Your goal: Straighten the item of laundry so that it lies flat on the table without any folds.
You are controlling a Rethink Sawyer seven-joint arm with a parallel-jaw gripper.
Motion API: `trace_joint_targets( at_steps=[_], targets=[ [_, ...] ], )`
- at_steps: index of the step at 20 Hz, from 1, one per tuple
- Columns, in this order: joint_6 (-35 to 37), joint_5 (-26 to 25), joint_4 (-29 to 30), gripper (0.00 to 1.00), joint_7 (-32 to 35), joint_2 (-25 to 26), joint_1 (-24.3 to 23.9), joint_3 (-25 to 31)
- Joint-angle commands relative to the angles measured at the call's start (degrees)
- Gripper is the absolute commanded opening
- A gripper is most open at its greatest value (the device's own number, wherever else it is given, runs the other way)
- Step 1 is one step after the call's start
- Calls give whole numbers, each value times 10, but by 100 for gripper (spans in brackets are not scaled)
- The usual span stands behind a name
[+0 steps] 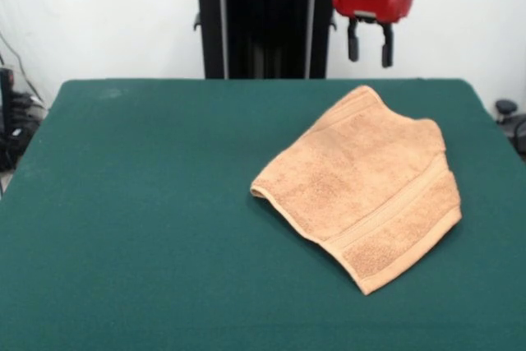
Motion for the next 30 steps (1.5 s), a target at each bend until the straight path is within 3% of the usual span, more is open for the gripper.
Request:
trace_joint_targets(
  at_steps=[1,10,13,21,22,30],
  targets=[
    [113,-79,-82,100,-29,-9,106,-109],
    [124,-104,-96,100,1,-11,104,-106],
    [150,-102,-102,100,-4,-33,89,-89],
    [416,-91,-271,100,-58,-95,56,-60],
    [360,-105,-218,100,-44,-91,69,-69],
    [422,-138,-370,100,-90,-75,39,-32]
  ],
)
